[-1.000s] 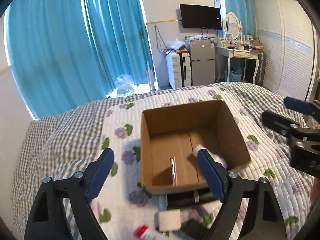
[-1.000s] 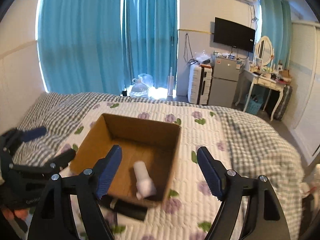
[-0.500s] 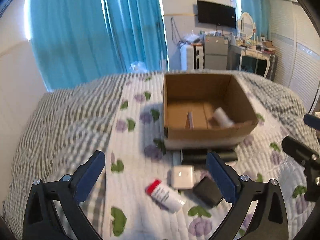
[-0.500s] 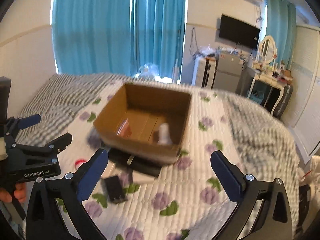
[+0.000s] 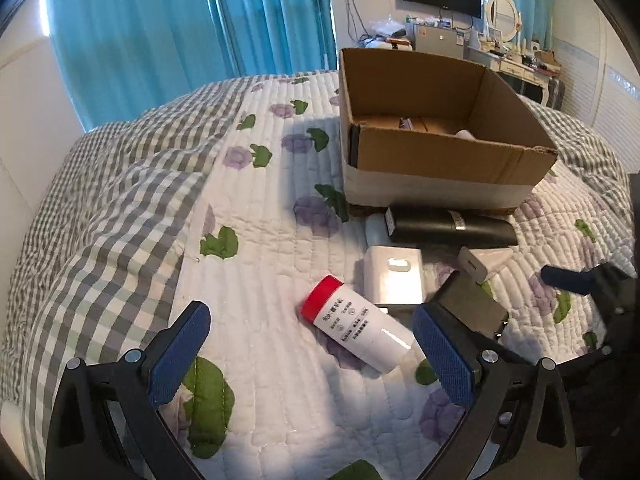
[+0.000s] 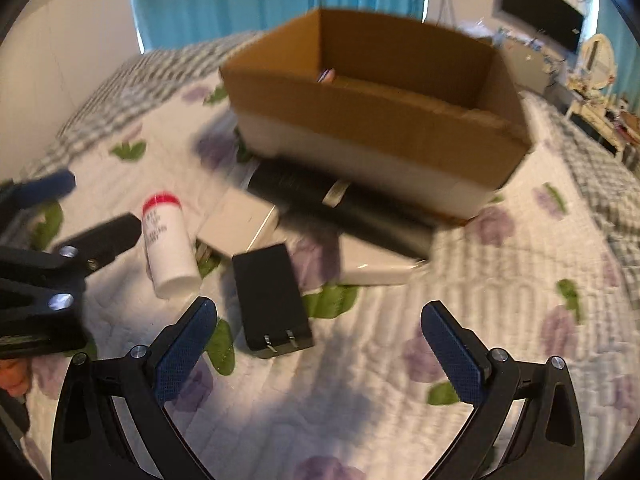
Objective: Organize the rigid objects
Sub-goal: 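Grasp the black power bank with the right gripper, then grasp the red-capped white bottle with the left gripper while the right gripper holds the power bank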
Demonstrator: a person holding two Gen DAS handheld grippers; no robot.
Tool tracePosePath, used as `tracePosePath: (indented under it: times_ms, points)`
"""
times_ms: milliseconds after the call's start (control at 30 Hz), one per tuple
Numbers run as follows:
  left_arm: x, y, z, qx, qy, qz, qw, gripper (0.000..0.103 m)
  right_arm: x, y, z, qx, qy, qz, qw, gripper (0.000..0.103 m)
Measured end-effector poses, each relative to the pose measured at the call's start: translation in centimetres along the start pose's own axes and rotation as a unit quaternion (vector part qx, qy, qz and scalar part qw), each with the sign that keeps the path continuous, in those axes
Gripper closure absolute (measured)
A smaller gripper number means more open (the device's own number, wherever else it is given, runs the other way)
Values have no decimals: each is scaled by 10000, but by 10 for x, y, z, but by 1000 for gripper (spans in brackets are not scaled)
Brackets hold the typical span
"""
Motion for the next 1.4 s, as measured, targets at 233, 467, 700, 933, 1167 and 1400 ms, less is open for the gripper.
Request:
tracePosePath:
  times_ms: [233, 467, 700, 933, 1167, 1400]
  points:
    - [0, -6, 1, -137, 24, -22, 9999, 1, -6, -30, 2, -229, -22, -457, 9987, 44]
    - [4, -8, 0, -303, -142, -228, 9992, 1, -8, -25, 3, -55, 108, -456, 9989, 63]
    - [23, -22, 3, -850, -271, -569, 9944, 1, 22, 18, -6, 508, -188, -57, 9985, 64]
    - [45, -36, -7, -1107, -66, -445, 9928, 1, 47, 28, -3, 665, -707, -232, 9950, 64]
    - [56, -69, 12, -1219, -460, -576, 9898, 1, 49, 26, -1, 608, -723, -310, 9950, 64]
    - [67, -56, 18, -1120, -585, 72, 9920, 51, 53, 25, 2, 567, -802, -273, 9948, 64]
Point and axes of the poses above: each gripper's, at about its wrist camera, not at the fingertips, and y roughly against the way its jaws point, x to its right, z to its underside, the point moved 5 cm from there along -y, roughly the way its jaws point, and after that the axes turned 9 degrees about -z, right-handed, at the moved point
